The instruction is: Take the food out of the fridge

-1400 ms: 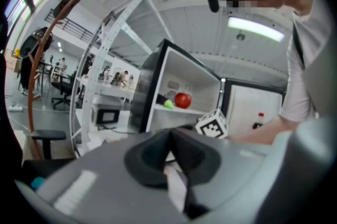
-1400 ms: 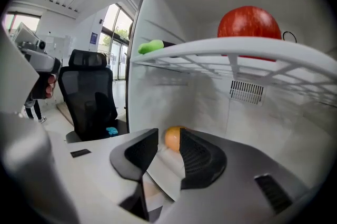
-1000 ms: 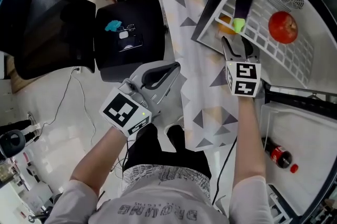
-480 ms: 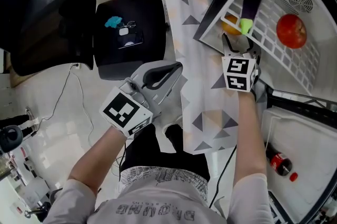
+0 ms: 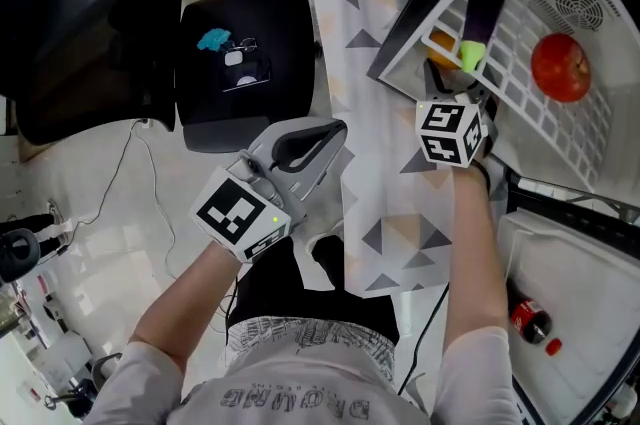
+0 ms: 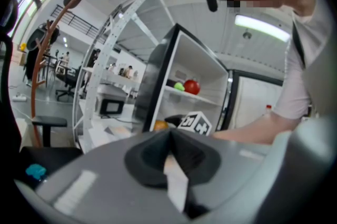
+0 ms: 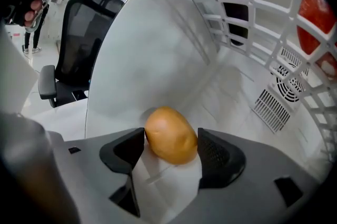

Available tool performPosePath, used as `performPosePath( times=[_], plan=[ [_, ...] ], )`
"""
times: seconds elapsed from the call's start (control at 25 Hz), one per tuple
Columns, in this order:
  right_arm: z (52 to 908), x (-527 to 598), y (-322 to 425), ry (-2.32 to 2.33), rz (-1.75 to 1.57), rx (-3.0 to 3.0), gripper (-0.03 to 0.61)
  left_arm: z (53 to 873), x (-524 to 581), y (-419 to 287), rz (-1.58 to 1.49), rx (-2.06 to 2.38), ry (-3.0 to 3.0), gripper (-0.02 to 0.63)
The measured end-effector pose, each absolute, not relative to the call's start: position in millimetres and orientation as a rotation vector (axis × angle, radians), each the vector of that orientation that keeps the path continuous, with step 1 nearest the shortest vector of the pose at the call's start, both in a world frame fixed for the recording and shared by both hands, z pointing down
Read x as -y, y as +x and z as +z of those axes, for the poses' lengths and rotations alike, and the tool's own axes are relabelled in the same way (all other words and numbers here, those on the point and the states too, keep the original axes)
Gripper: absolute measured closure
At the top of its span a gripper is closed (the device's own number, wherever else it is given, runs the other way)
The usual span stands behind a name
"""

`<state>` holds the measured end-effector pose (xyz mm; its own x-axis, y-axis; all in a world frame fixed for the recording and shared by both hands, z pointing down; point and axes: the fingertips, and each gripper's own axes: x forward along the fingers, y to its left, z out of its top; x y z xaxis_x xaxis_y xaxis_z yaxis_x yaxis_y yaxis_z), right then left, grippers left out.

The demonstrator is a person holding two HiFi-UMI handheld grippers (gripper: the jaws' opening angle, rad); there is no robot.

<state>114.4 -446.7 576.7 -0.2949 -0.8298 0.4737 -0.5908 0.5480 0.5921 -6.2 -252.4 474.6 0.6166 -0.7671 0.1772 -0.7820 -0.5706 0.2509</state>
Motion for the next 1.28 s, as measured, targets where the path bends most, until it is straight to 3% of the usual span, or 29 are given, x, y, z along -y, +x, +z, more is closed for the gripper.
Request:
performPosePath(
  times=[1.28],
  plan=[
    [525, 367, 115, 1.24, -0.252, 2.046, 0.301, 439, 234, -15, 0.088, 1.103, 2.613, 0.607]
  ],
)
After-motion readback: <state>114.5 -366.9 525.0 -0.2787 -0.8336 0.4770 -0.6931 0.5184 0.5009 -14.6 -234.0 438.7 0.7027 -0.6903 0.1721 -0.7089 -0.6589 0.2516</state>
